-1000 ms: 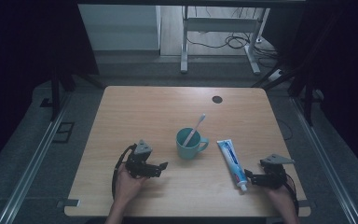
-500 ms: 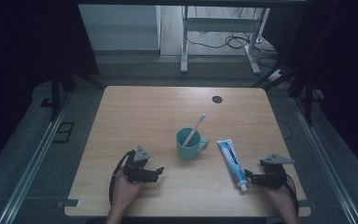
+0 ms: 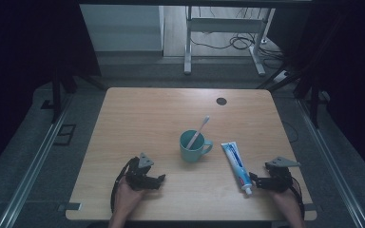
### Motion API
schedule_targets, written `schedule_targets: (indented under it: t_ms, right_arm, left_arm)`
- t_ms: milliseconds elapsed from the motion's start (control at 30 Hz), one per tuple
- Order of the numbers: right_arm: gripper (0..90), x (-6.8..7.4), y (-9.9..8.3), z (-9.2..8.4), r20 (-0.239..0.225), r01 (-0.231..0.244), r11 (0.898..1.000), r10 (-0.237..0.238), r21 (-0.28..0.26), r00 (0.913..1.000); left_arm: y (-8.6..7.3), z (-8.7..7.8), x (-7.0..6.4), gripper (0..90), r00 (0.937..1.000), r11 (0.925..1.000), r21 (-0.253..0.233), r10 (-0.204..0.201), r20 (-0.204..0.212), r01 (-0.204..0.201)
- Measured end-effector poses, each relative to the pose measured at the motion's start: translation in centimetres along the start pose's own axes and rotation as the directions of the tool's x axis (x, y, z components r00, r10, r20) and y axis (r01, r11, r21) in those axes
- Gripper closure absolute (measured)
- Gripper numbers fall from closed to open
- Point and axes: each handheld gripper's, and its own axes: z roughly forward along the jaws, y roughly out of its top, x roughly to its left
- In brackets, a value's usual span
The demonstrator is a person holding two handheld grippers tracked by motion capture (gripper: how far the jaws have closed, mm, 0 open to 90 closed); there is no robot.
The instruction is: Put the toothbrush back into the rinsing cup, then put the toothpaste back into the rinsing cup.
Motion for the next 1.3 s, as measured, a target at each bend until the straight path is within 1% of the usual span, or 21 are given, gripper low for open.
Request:
schedule_targets:
  t_ms: [67, 267, 367, 500, 533, 567, 700, 833, 900, 933, 967, 1000, 1033, 1067, 1100, 1167, 1200, 1233, 1300]
  right_arm:
    - [17.4, 0.0, 0.0, 0.0, -0.002, -0.002, 1.000, 0.002, -0.001, 1.0000]
    - [20.4, -0.1, 0.0, -0.1, -0.003, -0.014, 1.000, 0.014, -0.007, 0.9999]
    - [23.7, -0.4, -0.1, -0.3, -0.026, -0.038, 0.999, 0.038, -0.018, 0.9989]
    - [30.2, -0.6, 0.0, -0.5, -0.047, -0.048, 0.999, 0.048, -0.009, 0.9978]
    - [30.2, -0.6, 0.0, -0.5, -0.047, -0.048, 0.999, 0.048, -0.009, 0.9978]
    - [32.8, -0.5, 0.1, -0.6, -0.056, -0.047, 0.999, 0.046, -0.006, 0.9974]
    - [37.6, 0.0, 0.5, -1.0, -0.071, -0.031, 0.999, 0.030, -0.016, 0.9970]
    - [44.6, 0.4, 1.0, -1.5, -0.073, -0.016, 0.999, 0.014, -0.028, 0.9972]
    - [50.3, 0.6, 1.2, -1.8, -0.075, -0.019, 0.999, 0.017, -0.034, 0.9970]
    - [50.3, 0.6, 1.2, -1.8, -0.075, -0.019, 0.999, 0.017, -0.034, 0.9970]
    - [55.4, 0.8, 1.5, -2.3, -0.077, -0.027, 0.999, 0.024, -0.041, 0.9967]
    - [55.4, 0.8, 1.5, -2.3, -0.077, -0.027, 0.999, 0.024, -0.041, 0.9967]
    - [60.2, 1.0, 1.8, -2.7, -0.086, -0.028, 0.998, 0.024, -0.052, 0.9960]
    - [62.1, 1.1, 1.9, -3.0, -0.092, -0.027, 0.998, 0.022, -0.056, 0.9956]
    - [62.1, 1.1, 1.9, -3.0, -0.092, -0.027, 0.998, 0.022, -0.056, 0.9956]
    - [66.1, 1.5, 2.2, -3.3, -0.104, -0.019, 0.998, 0.013, -0.062, 0.9945]
    - [68.6, 2.0, 2.5, -3.5, -0.129, -0.017, 0.998, 0.009, -0.061, 0.9916]
    - [68.6, 2.0, 2.5, -3.5, -0.129, -0.017, 0.998, 0.009, -0.061, 0.9916]
    - [71.6, 2.6, 2.7, -3.6, -0.151, -0.007, 0.998, -0.002, -0.059, 0.9886]
  left_arm:
    - [0.0, 0.0, 0.0, 12.7, 1.0000, 0.9999, 0.006, 0.008, -0.004, -0.008]
    - [0.0, 0.0, 0.0, 12.7, 1.0000, 1.0000, 0.006, 0.006, -0.005, -0.006]
    - [0.0, 0.0, 0.0, 12.7, 1.0000, 1.0000, 0.006, 0.007, -0.005, -0.007]
    - [0.0, 0.0, 0.0, 12.8, 1.0000, 1.0000, 0.007, 0.007, -0.006, -0.006]
    - [0.0, 0.0, 0.0, 12.7, 1.0000, 1.0000, 0.007, 0.007, -0.006, -0.006]
    - [0.0, 0.0, 0.0, 12.7, 1.0000, 1.0000, 0.007, 0.006, -0.005, -0.006]
    - [0.0, 0.0, 0.0, 12.7, 1.0000, 0.9999, 0.007, 0.008, -0.005, -0.008]
    - [0.0, 0.0, 0.0, 12.7, 0.9999, 0.9999, 0.007, 0.009, -0.005, -0.009]
    - [0.0, 0.0, 0.0, 12.7, 0.9999, 0.9999, 0.007, 0.009, -0.005, -0.009]
    - [0.0, 0.0, 0.0, 12.7, 0.9999, 0.9999, 0.007, 0.008, -0.006, -0.008]
    - [0.0, 0.0, 0.0, 12.7, 1.0000, 0.9999, 0.007, 0.008, -0.005, -0.008]
    - [0.0, 0.0, 0.0, 12.7, 1.0000, 0.9999, 0.007, 0.008, -0.005, -0.008]
    - [0.0, 0.0, 0.0, 12.7, 1.0000, 0.9999, 0.007, 0.008, -0.005, -0.008]
    - [0.0, 0.0, 0.0, 12.7, 1.0000, 0.9999, 0.007, 0.008, -0.005, -0.008]
    - [0.0, 0.0, 0.0, 12.8, 1.0000, 0.9999, 0.007, 0.008, -0.005, -0.008]
    - [0.0, 0.0, 0.0, 12.8, 1.0000, 0.9999, 0.007, 0.008, -0.005, -0.008]
    - [0.0, 0.0, 0.0, 12.8, 1.0000, 0.9999, 0.007, 0.007, -0.006, -0.007]
    - [0.0, 0.0, 0.0, 12.8, 1.0000, 0.9999, 0.007, 0.007, -0.006, -0.007]
    - [0.0, 0.0, 0.0, 12.7, 1.0000, 0.9999, 0.007, 0.008, -0.006, -0.008]
